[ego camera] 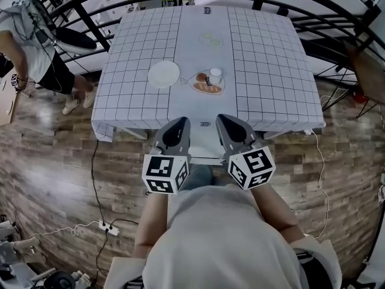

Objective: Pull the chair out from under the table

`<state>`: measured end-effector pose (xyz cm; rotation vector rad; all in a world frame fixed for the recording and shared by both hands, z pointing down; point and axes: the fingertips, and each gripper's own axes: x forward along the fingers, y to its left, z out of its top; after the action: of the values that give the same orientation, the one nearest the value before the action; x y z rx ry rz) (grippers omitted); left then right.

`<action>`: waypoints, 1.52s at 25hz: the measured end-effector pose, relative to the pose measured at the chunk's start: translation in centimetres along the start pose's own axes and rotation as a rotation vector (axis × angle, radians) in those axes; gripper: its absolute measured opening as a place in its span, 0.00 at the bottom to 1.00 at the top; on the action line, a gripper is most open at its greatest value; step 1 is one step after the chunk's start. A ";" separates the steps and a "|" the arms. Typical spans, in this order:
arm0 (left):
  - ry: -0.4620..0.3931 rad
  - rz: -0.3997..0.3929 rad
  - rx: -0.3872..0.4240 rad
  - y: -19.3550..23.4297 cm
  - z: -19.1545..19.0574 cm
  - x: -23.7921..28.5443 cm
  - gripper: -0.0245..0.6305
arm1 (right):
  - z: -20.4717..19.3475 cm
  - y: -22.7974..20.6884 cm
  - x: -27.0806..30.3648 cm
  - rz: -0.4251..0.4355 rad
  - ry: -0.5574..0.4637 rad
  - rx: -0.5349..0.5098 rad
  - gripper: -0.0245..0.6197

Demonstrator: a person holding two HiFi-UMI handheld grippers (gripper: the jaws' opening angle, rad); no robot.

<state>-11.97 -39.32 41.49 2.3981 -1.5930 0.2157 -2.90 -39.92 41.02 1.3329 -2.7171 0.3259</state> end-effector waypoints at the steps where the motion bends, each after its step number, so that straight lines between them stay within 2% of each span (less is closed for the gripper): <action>1: 0.005 -0.007 0.004 -0.2 -0.2 0.0 0.05 | -0.1 0.0 -0.1 0.002 0.004 -0.001 0.03; 7: 0.088 -0.043 0.069 -1.0 -2.3 -0.4 0.05 | -1.3 0.0 -0.9 0.017 0.069 -0.032 0.03; 12: 0.209 -0.109 0.137 -1.7 -5.4 -0.8 0.05 | -4.1 0.4 -1.6 0.070 0.206 -0.099 0.04; 19: 0.378 -0.219 0.275 -2.6 -9.4 -0.9 0.06 | -8.0 2.2 -2.1 0.202 0.404 -0.217 0.04; 21: 0.424 -0.256 0.323 -2.9 -10.4 -1.0 0.06 | -9.1 2.7 -2.2 0.246 0.452 -0.244 0.14; 25: 0.533 -0.333 0.427 -3.4 -12.5 -1.5 0.11 | -11.4 3.6 -2.4 0.325 0.563 -0.301 0.17; 30: 0.644 -0.467 0.556 -4.1 -15.2 -2.4 0.17 | -14.7 4.3 -2.8 0.417 0.723 -0.397 0.23; 33: 0.681 -0.524 0.630 -4.4 -16.3 -2.6 0.23 | -16.1 4.7 -3.1 0.474 0.792 -0.440 0.26; 38: 0.725 -0.604 0.668 -4.7 -16.4 -2.6 0.25 | -17.4 5.3 -3.4 0.555 0.876 -0.501 0.26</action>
<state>-8.36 -30.58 55.89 2.6144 -0.4741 1.4603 -5.10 -30.04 56.57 0.1876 -2.1111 0.1761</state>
